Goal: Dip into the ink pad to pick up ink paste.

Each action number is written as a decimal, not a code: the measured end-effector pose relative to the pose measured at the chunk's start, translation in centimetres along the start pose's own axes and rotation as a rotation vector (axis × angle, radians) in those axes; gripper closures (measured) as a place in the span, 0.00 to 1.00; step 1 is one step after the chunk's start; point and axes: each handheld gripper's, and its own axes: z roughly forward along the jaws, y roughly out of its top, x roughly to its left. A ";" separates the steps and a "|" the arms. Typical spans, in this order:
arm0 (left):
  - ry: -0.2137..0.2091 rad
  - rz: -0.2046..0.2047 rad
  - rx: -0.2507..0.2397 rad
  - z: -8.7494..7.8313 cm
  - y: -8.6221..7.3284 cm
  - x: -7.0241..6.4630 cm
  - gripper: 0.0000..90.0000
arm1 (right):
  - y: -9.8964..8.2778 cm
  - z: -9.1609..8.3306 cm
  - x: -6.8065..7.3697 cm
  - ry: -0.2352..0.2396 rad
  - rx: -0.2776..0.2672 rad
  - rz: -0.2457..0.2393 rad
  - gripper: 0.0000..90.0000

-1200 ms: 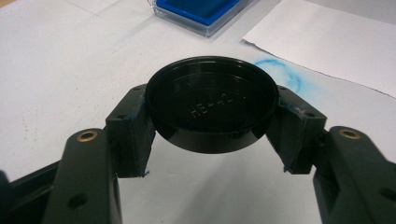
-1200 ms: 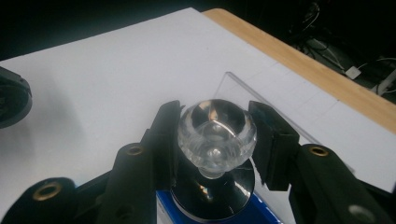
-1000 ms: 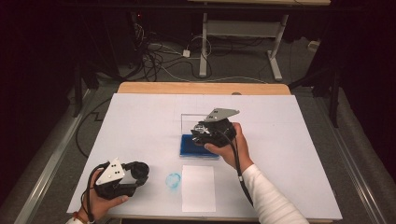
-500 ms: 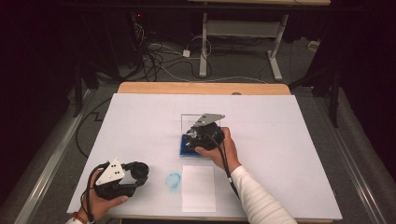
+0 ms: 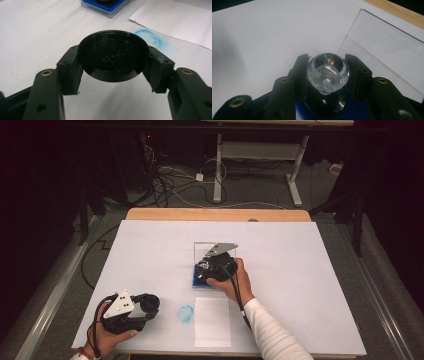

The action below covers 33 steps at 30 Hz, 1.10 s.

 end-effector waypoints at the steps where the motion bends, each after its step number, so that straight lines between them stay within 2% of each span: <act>1: -0.001 0.000 0.000 0.0 0.0 0.0 0.41 | -0.1 0.1 0.0 -0.006 0.005 0.003 0.63; 6: -0.006 0.001 0.002 0.0 0.0 0.1 0.41 | -0.2 0.3 0.2 -0.004 0.008 -0.003 0.63; 11: -0.007 0.008 0.010 0.1 0.0 0.0 0.41 | -0.5 0.3 0.1 -0.002 0.005 0.010 0.63; 23: -0.009 0.015 0.013 -0.1 -0.1 -0.1 0.41 | -0.6 0.3 0.3 -0.028 0.017 -0.011 0.63; 26: -0.009 0.012 0.011 -0.1 -0.1 -0.1 0.41 | -0.6 0.2 0.4 -0.035 0.018 -0.031 0.63; 29: -0.008 0.009 0.006 -0.2 -0.1 -0.1 0.41 | -0.7 0.1 0.2 -0.027 0.018 -0.013 0.63; 33: -0.010 0.009 0.005 -0.3 -0.1 -0.1 0.41 | -0.7 0.1 0.3 -0.031 0.021 -0.023 0.63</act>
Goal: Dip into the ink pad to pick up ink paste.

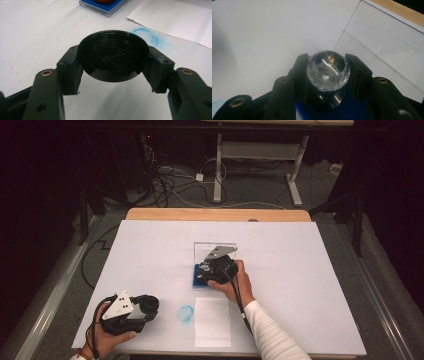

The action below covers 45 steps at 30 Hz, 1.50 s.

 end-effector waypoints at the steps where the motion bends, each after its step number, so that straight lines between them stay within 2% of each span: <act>1: -0.001 0.001 0.001 0.0 0.0 0.0 0.41 | 0.0 0.0 0.1 -0.006 0.004 -0.016 0.63; 11: -0.004 0.005 0.003 0.1 0.1 -0.1 0.41 | -0.1 -0.3 0.1 0.001 0.004 -0.001 0.63; 16: -0.007 0.006 -0.001 0.1 0.1 -0.1 0.41 | 0.0 -0.2 0.1 0.001 0.017 -0.015 0.63; 20: -0.007 0.006 0.003 0.1 0.1 -0.1 0.41 | 0.4 0.0 0.4 -0.012 0.037 -0.045 0.63; 24: -0.005 0.002 -0.001 0.1 0.1 -0.1 0.41 | 0.5 0.0 0.1 0.001 0.048 -0.042 0.63; 28: -0.006 0.001 0.002 0.1 0.1 -0.1 0.41 | 0.6 0.0 0.4 -0.015 0.054 -0.046 0.63; 38: -0.007 -0.002 0.004 0.1 0.1 -0.1 0.41 | 0.6 0.0 0.4 -0.018 0.072 -0.043 0.63; 45: -0.008 -0.002 0.006 0.1 0.1 -0.1 0.41 | 0.6 0.1 0.3 -0.013 0.064 -0.037 0.63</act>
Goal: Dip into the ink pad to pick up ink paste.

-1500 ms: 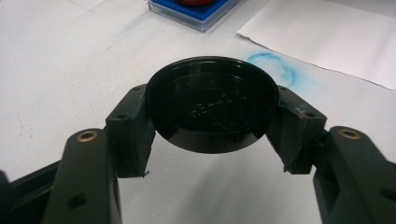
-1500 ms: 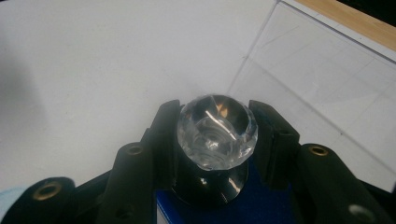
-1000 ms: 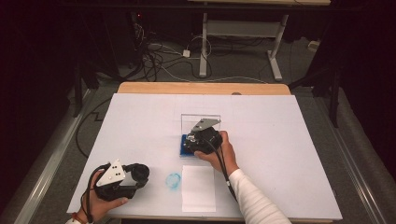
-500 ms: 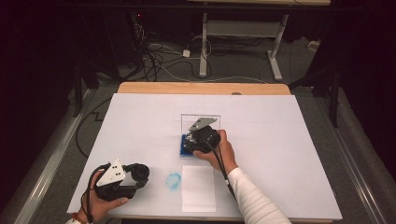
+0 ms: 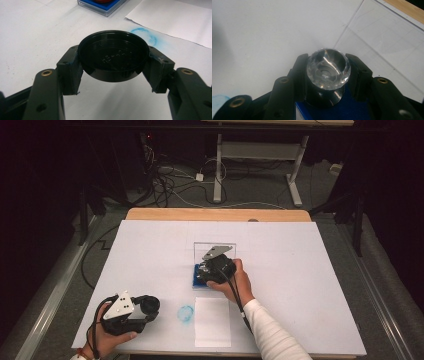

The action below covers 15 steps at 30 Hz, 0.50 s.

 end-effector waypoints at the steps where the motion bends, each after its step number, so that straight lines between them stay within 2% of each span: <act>1: 0.000 0.000 0.000 0.0 0.0 0.0 0.41 | 0.0 -0.1 0.1 -0.003 0.006 0.000 0.63; 9: -0.001 -0.004 -0.003 0.0 0.0 0.1 0.41 | 0.1 -0.5 -0.5 0.013 0.011 0.014 0.63; 15: -0.001 -0.006 -0.004 0.0 0.1 0.2 0.41 | 0.7 -2.7 -1.3 -0.001 -0.044 0.032 0.63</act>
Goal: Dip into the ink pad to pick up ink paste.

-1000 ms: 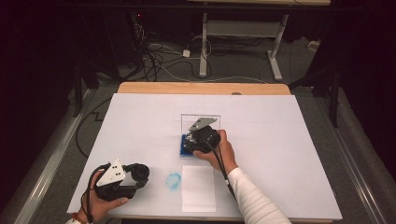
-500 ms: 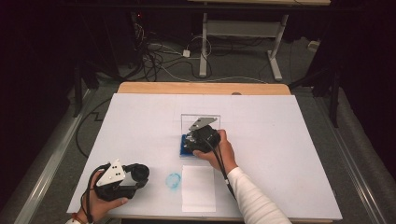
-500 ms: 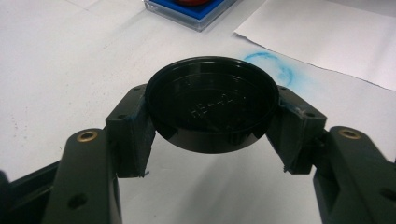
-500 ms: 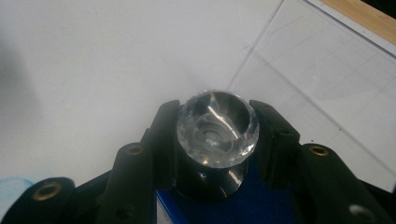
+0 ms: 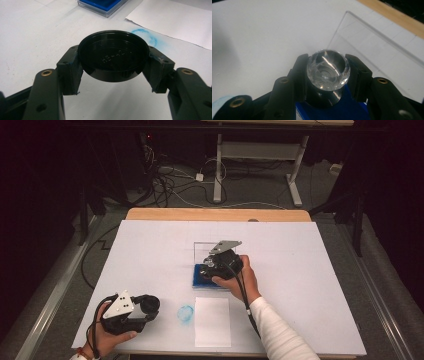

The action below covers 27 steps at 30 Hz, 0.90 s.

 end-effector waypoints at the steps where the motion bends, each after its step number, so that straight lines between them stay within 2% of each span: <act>1: 0.000 0.000 0.000 0.0 0.0 0.0 0.41 | 0.3 -0.7 -0.2 -0.004 -0.012 -0.001 0.63; 9: 0.000 0.004 0.000 0.1 0.1 -0.1 0.41 | 2.4 -5.9 -1.5 -0.055 -0.070 -0.013 0.63; 13: 0.000 0.008 0.002 0.1 0.2 -0.1 0.41 | 3.1 -7.6 -1.7 -0.063 -0.087 -0.021 0.63; 20: 0.002 0.010 -0.002 0.0 0.2 -0.1 0.41 | 3.3 -8.4 -1.5 -0.062 -0.095 -0.030 0.63; 27: 0.004 0.012 -0.001 0.0 0.2 -0.1 0.41 | 2.7 -7.7 -1.4 -0.068 -0.081 -0.033 0.63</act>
